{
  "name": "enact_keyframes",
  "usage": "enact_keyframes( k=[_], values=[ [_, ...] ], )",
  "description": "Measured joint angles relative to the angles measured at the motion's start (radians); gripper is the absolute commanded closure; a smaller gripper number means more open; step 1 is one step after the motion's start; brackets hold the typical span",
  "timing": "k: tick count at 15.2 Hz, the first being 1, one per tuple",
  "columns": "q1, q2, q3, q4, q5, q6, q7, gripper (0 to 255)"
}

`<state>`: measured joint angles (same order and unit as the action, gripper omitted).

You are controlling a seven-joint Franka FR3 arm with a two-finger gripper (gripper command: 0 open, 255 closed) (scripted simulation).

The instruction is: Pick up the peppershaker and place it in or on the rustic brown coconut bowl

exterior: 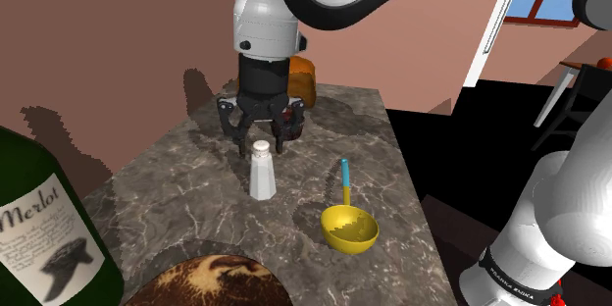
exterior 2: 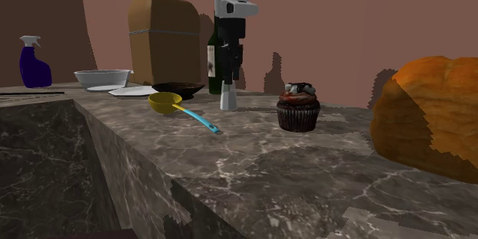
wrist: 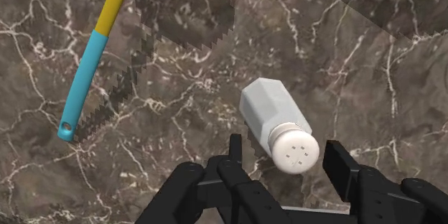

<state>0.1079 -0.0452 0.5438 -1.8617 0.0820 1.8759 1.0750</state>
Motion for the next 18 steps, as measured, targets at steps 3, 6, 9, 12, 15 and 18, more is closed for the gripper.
enact_keyframes(
  k=[3, 6, 9, 12, 15, 18],
  values=[
    [0.000, 0.000, 0.000, 0.000, 0.000, 0.000, 0.000, 255],
    [0.000, 0.000, 0.000, 0.001, 0.000, 0.000, 0.000, 255],
    [0.000, 0.000, 0.000, 0.001, 0.000, 0.000, 0.000, 255],
    [0.000, 0.000, 0.000, 0.029, -0.001, -0.028, 0.003, 255],
    [-0.001, 0.002, -0.001, 0.071, -0.003, -0.068, 0.005, 255],
    [0.000, 0.003, 0.000, 0.111, -0.004, -0.108, 0.008, 255]
  ],
)
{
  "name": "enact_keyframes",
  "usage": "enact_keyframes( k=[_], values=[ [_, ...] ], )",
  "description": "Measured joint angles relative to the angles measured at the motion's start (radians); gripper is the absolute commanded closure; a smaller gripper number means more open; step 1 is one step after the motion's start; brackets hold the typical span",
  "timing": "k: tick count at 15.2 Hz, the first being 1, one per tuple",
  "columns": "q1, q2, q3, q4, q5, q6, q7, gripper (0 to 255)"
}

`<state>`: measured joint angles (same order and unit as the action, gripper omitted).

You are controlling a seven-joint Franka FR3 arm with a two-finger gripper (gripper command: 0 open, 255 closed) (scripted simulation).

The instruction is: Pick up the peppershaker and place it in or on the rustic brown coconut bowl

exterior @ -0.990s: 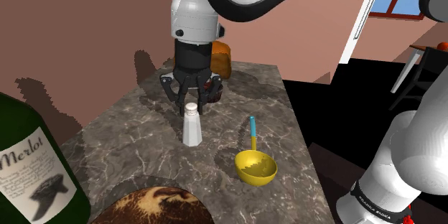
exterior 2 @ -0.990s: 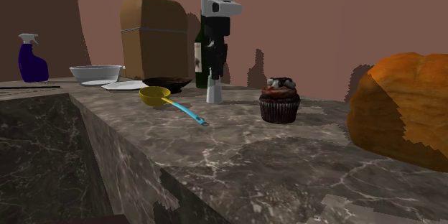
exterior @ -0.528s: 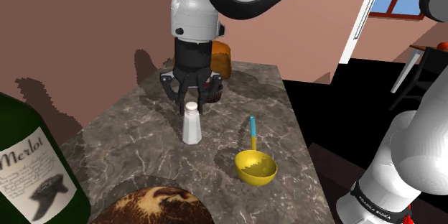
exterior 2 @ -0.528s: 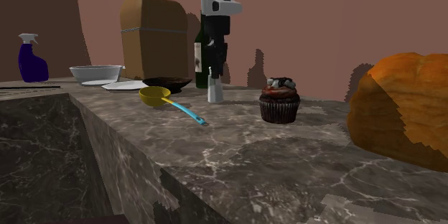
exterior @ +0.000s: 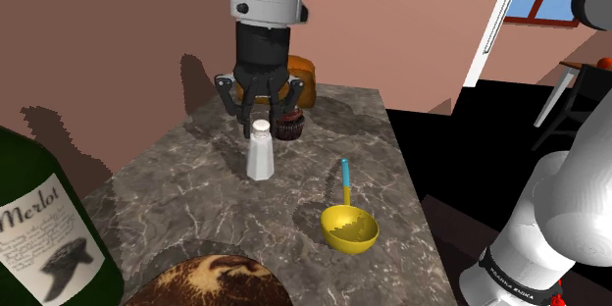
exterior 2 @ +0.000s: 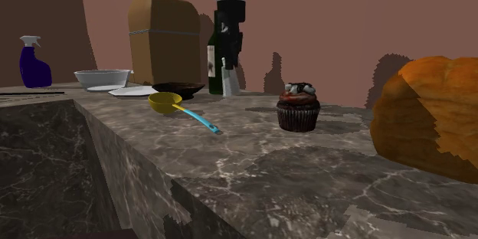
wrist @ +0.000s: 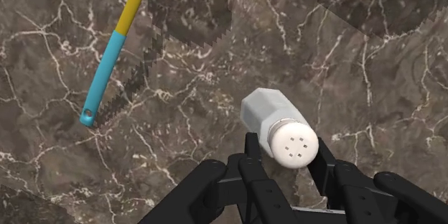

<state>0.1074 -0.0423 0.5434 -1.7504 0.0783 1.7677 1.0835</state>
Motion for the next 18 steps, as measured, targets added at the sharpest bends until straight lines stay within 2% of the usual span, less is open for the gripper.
enact_keyframes(
  k=[15, 18],
  values=[
    [0.005, 0.048, 0.006, 0.245, -0.027, -0.203, 0.026, 255],
    [0.033, 0.053, 0.034, 0.272, -0.033, -0.223, 0.082, 255]
  ],
)
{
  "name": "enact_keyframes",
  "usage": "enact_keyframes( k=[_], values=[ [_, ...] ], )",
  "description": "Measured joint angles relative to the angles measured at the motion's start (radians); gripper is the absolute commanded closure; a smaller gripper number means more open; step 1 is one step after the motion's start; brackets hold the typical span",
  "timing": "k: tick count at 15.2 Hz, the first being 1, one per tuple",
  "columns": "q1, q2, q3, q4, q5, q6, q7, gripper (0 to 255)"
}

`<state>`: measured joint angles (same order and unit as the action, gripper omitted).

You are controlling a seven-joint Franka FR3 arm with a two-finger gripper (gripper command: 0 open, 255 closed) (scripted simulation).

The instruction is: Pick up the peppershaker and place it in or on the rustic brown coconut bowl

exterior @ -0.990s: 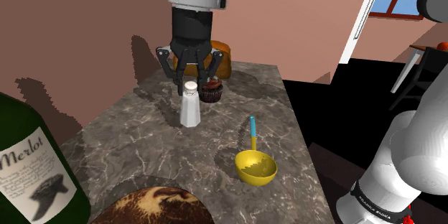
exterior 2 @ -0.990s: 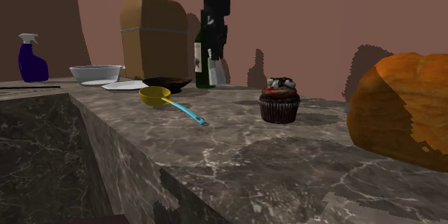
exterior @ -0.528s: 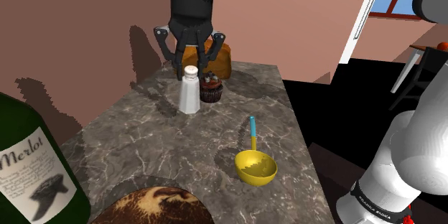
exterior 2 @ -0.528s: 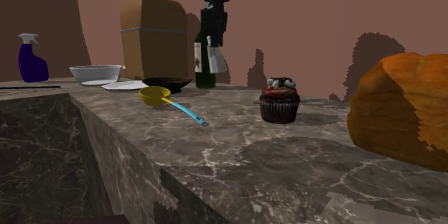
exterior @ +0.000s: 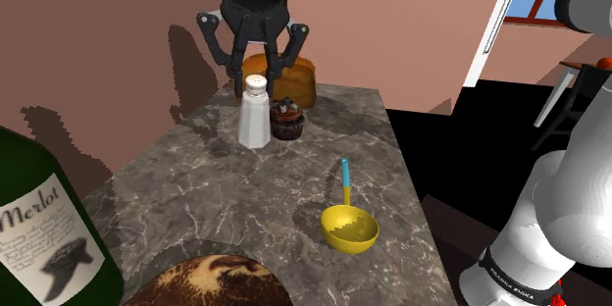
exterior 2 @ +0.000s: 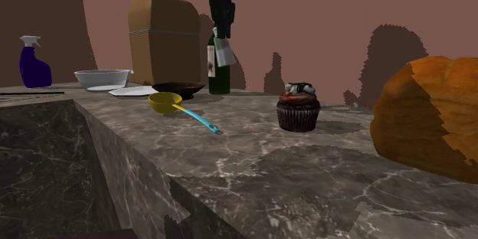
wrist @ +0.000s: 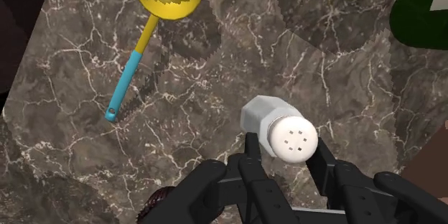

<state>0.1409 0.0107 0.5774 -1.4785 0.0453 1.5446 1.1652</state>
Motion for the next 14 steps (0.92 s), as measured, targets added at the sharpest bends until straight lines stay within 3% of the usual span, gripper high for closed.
enact_keyframes(
  k=[8, 14],
  values=[
    [0.118, 0.076, 0.100, 0.108, -0.062, -0.039, 0.209, 255],
    [0.275, 0.215, 0.171, 0.285, -0.176, -0.109, 0.401, 255]
  ],
)
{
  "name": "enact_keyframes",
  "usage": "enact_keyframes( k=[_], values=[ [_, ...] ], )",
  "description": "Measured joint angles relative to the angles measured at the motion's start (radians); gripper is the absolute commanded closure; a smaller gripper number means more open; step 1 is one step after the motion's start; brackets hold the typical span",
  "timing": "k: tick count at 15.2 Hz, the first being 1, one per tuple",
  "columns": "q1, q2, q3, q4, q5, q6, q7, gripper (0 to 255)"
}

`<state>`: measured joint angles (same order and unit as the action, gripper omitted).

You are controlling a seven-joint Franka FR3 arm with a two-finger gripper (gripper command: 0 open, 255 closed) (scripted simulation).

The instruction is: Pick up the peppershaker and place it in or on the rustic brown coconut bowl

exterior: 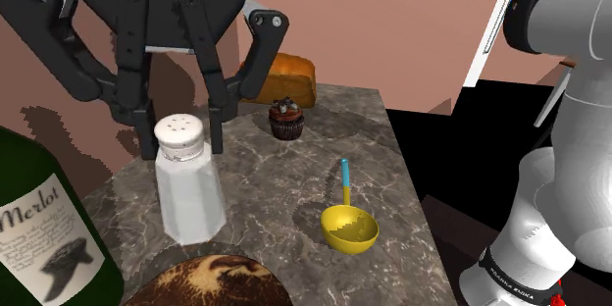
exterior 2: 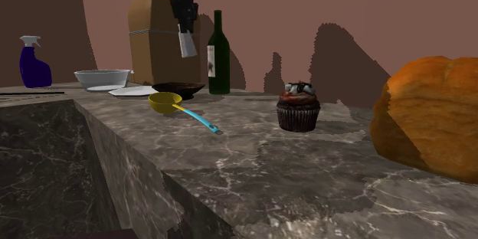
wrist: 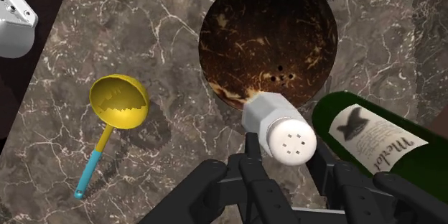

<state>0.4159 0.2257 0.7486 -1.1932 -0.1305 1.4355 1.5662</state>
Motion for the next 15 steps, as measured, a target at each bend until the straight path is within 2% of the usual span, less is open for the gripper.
enact_keyframes(
  k=[1, 2, 4, 15],
  values=[
    [0.022, 0.007, 0.008, 0.008, -0.008, -0.004, 0.026, 255],
    [0.079, 0.058, 0.019, 0.083, -0.048, -0.038, 0.069, 255],
    [0.112, 0.084, 0.022, 0.102, -0.072, -0.038, 0.099, 255],
    [0.038, 0.002, 0.021, -0.153, -0.009, 0.150, 0.081, 255]
  ],
)
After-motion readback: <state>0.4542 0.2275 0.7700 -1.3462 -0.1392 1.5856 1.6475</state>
